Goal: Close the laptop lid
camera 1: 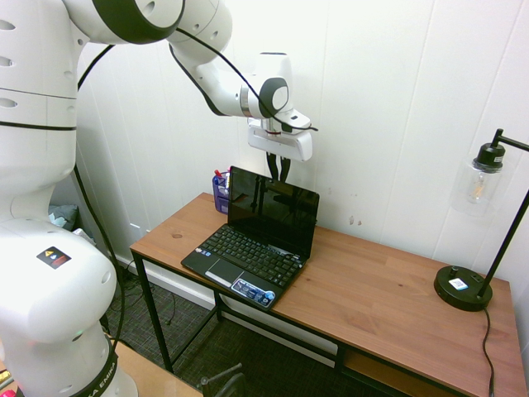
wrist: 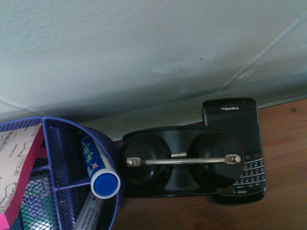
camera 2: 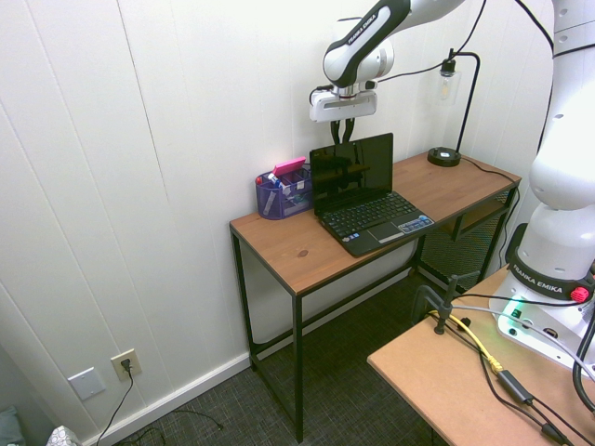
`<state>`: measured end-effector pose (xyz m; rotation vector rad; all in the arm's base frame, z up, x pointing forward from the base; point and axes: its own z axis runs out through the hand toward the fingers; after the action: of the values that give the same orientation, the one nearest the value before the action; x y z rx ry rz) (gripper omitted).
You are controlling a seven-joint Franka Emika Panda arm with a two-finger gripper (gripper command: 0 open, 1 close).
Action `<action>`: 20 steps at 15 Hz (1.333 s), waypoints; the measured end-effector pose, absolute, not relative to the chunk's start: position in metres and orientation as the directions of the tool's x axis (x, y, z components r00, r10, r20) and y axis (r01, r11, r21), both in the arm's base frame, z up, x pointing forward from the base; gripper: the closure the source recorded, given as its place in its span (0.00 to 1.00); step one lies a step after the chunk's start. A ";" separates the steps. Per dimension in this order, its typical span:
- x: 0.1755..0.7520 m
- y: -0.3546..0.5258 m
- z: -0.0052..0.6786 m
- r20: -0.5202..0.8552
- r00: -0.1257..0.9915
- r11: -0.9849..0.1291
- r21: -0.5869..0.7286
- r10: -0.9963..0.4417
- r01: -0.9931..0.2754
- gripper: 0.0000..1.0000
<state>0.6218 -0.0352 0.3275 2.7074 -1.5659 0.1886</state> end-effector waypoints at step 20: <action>0.520 -0.033 0.313 0.051 0.459 -0.461 -0.024 -0.887 -0.887 1.00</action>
<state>0.5201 -0.0332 0.3131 2.6784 -1.6284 0.0878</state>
